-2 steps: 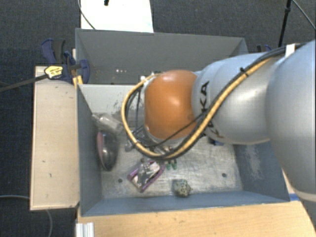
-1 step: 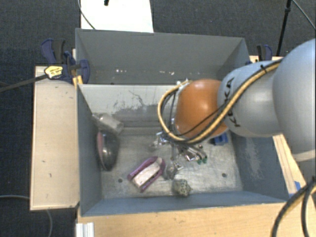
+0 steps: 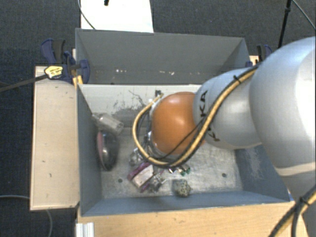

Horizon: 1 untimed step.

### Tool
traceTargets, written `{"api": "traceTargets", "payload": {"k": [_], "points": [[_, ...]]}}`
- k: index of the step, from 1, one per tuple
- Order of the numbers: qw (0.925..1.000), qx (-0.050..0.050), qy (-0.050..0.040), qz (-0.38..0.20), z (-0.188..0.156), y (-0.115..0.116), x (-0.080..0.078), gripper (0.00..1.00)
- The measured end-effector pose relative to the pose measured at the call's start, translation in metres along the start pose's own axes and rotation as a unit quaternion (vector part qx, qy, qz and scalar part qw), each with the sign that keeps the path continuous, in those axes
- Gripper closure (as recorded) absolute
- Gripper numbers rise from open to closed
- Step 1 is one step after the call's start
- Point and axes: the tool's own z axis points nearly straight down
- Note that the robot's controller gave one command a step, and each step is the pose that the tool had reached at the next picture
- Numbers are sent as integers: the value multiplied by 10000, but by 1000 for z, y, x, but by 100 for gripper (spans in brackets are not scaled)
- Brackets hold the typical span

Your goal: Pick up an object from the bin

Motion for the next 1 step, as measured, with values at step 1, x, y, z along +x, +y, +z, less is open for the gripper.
{"api": "traceTargets", "payload": {"k": [1], "points": [[10000, 11, -23, 47, -2, -3, -1, 100]]}}
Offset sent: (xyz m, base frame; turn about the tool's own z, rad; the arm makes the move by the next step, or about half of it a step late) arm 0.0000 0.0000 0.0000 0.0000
